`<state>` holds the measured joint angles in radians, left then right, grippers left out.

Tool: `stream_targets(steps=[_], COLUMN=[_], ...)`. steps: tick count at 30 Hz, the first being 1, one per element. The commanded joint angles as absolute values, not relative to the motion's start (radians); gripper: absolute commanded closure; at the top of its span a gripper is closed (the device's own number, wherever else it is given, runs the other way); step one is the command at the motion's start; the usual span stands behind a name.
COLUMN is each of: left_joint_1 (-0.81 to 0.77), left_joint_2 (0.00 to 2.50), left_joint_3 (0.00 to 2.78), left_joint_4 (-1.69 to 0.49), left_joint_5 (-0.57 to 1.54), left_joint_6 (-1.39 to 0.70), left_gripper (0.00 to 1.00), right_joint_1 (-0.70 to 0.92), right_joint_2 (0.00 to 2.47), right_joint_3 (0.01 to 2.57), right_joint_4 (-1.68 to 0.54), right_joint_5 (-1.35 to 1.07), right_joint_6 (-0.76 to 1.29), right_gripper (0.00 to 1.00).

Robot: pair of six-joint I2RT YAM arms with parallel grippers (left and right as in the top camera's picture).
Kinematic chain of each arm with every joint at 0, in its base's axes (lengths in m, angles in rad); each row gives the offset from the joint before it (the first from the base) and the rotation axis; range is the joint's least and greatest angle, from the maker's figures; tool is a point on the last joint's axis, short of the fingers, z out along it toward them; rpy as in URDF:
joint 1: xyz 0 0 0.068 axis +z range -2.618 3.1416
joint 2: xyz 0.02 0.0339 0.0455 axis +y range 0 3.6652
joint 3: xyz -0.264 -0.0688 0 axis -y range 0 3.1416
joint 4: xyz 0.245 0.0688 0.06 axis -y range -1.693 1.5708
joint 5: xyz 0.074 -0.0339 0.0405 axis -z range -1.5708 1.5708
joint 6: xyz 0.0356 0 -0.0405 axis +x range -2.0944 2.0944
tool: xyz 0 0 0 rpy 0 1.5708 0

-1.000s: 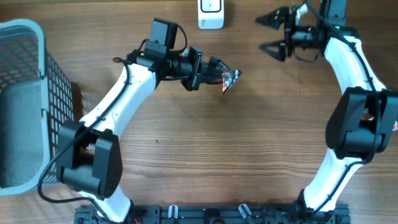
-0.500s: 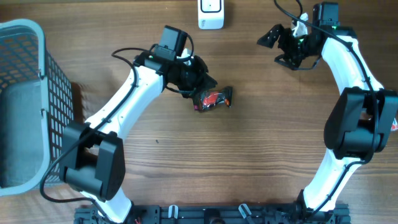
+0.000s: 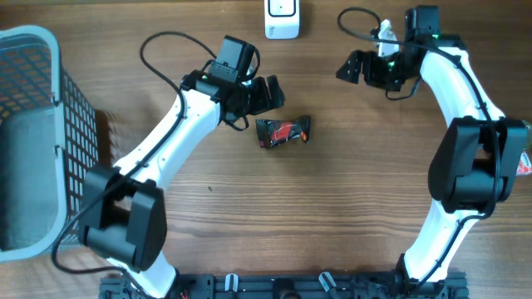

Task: Scan the item barcode

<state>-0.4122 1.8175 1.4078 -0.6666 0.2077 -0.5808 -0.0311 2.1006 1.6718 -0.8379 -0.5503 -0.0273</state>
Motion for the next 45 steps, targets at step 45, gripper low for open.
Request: stream_targets(steps=[45], left_joint_1=[-0.649], left_joint_2=[1.063], left_joint_3=[1.413], left_joint_4=[-0.938], left_joint_5=[-1.172], left_joint_6=[-0.637], left_gripper=[0.0], right_joint_1=[0.402], right_joint_2=[2.204], right_joint_3=[1.804], right_joint_4=[-1.078], right_joint_5=[-0.292], right_joint_6=[-1.138], right_gripper=[0.04])
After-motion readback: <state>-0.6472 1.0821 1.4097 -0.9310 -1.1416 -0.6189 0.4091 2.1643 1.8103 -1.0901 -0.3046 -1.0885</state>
